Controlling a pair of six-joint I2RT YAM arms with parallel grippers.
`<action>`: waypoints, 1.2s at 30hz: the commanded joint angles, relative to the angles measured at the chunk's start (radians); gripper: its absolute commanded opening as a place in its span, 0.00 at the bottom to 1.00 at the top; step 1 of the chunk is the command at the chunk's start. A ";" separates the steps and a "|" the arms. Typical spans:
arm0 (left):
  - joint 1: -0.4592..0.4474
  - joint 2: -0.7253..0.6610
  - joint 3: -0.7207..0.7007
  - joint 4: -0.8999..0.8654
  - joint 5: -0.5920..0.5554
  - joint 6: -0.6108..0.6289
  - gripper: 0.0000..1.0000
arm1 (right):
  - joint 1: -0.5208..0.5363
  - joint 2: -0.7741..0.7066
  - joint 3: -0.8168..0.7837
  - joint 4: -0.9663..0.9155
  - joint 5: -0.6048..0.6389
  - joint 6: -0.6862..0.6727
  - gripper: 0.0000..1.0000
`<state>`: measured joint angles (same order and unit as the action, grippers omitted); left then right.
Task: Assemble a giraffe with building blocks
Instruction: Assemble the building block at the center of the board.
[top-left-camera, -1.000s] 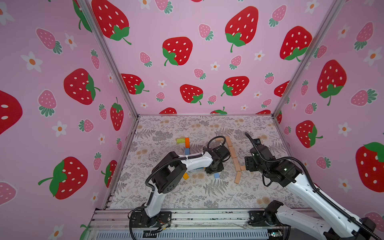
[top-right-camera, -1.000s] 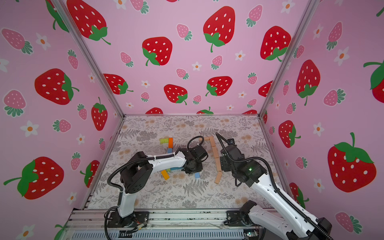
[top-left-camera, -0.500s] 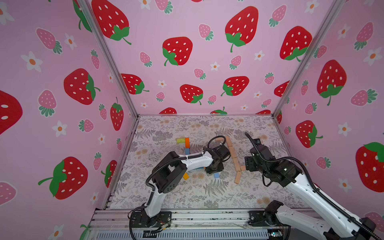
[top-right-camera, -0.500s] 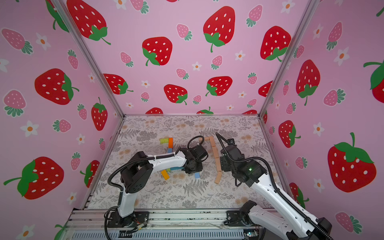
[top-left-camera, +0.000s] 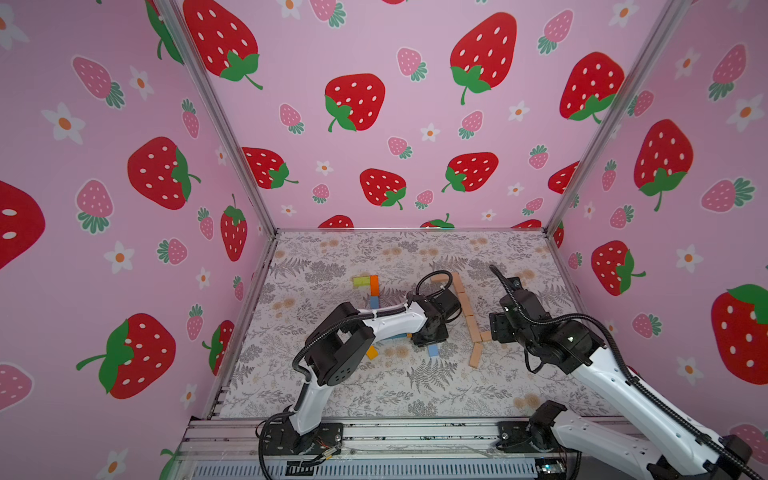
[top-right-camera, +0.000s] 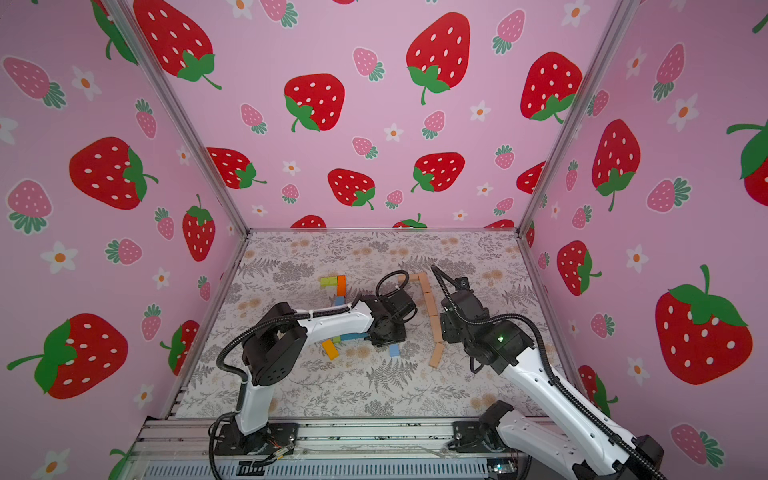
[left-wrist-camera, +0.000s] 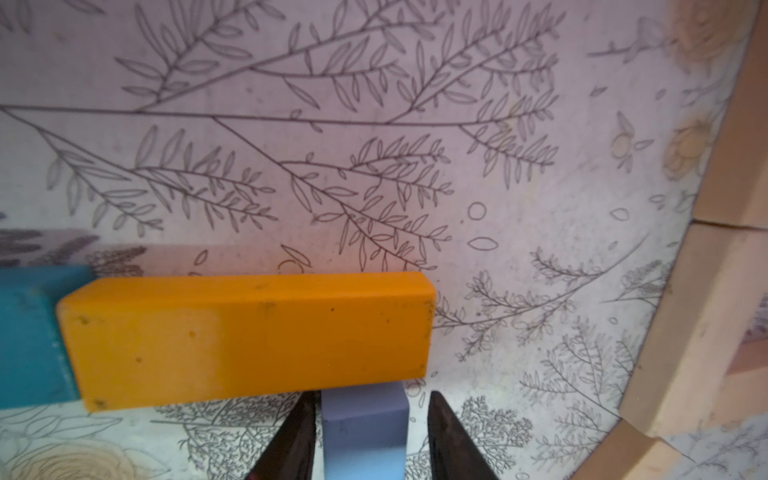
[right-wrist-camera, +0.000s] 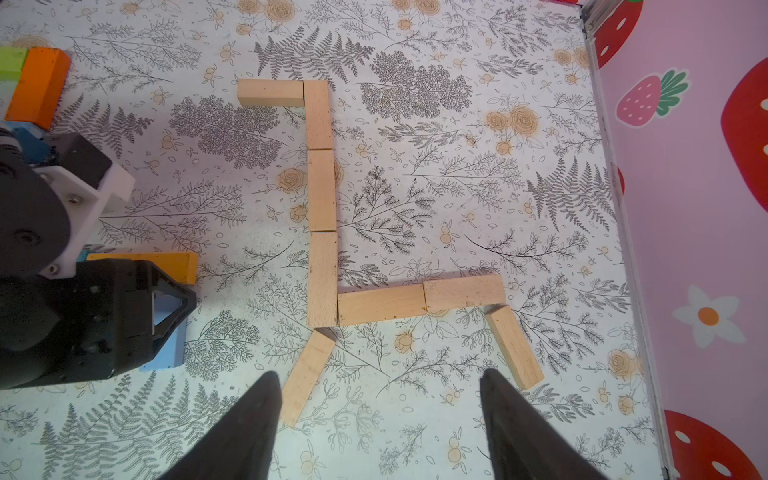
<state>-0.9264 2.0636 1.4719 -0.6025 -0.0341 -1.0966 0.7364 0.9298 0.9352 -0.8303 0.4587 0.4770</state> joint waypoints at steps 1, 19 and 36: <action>-0.002 -0.021 0.030 -0.032 -0.021 -0.001 0.49 | -0.006 0.000 0.007 -0.001 -0.002 0.010 0.76; -0.082 -0.559 -0.234 -0.122 -0.183 -0.007 0.60 | 0.125 0.136 -0.065 0.141 -0.186 0.175 0.71; 0.180 -1.007 -0.477 -0.253 -0.223 0.062 0.62 | 0.307 0.665 0.054 0.319 -0.371 0.330 0.73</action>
<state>-0.7673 1.0828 1.0157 -0.8127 -0.2356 -1.0580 1.0367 1.5597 0.9493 -0.5358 0.1181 0.7597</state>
